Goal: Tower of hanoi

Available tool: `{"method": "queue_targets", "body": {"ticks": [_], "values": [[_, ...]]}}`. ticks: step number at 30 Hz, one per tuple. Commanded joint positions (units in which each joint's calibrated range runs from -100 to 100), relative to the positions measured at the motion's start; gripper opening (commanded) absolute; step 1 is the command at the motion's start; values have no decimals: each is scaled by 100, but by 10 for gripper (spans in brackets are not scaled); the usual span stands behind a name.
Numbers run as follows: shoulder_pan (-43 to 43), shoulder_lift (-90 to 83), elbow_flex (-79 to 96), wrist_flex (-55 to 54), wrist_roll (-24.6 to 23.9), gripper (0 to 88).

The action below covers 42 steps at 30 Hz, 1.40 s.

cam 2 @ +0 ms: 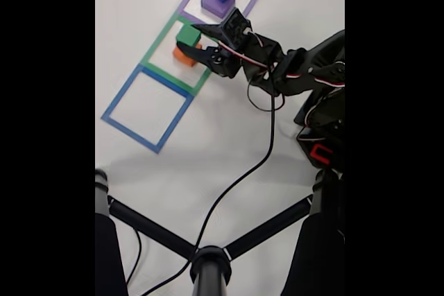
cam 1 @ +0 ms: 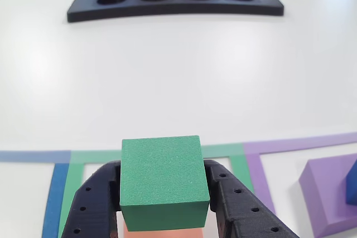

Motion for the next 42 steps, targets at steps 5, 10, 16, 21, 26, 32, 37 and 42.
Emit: {"method": "queue_targets", "body": {"ticks": [5,10,16,21,26,32,37,42], "values": [[-41,597,-55,-764,59,63],[-26,998,-228,-1039,59,64],[-56,1295,-446,-1169,59,65],[-110,1383,-437,-1282,59,65],[-110,1559,-482,-1404,59,65],[-87,1775,-500,-1614,59,65],[-64,1936,-600,-1687,59,65],[-64,2104,-800,-1736,59,65]]}}
